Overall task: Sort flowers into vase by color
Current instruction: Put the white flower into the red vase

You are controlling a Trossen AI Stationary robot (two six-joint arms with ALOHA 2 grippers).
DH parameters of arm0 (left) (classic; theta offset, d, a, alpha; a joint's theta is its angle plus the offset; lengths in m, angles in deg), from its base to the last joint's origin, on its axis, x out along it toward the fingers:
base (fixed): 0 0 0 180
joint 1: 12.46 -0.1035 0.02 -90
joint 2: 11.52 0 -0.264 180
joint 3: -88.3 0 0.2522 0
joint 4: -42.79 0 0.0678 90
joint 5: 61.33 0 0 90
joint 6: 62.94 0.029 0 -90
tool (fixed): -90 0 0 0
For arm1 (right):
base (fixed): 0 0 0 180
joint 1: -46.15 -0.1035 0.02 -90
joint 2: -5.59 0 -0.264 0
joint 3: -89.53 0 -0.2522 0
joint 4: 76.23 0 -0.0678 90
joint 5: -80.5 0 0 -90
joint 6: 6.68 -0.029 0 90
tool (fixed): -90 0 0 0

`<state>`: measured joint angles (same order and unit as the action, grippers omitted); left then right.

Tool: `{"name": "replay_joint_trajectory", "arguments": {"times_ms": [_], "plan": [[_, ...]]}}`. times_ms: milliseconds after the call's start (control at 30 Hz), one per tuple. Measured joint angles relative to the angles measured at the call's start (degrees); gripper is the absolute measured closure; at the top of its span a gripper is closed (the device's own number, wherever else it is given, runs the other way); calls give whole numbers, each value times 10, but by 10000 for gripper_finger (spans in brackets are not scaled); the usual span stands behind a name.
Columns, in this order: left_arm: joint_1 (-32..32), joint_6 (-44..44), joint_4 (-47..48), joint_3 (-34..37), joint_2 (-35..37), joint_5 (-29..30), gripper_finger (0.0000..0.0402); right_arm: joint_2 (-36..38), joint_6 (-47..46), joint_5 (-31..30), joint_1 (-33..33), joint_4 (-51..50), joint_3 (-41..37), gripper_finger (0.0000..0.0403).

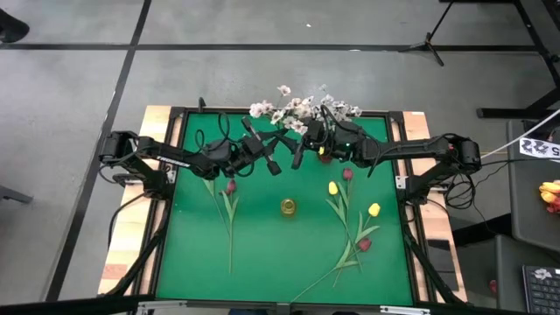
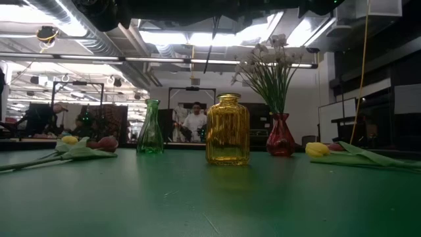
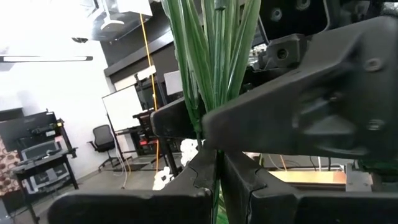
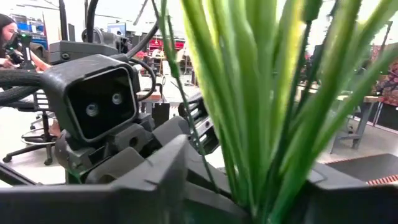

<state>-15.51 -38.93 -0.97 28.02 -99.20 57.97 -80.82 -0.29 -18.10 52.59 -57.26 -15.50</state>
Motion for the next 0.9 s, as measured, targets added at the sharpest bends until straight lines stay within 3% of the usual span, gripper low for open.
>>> {"name": "replay_joint_trajectory", "arguments": {"times_ms": [233,667,900], "plan": [[0,0,1,0,0,1,392,0,0,-31,0,-5,0,296],[0,0,2,0,0,3,391,1,0,-48,0,-11,0,387],[0,0,3,0,0,3,387,1,-7,-48,0,-13,0,388]]}}
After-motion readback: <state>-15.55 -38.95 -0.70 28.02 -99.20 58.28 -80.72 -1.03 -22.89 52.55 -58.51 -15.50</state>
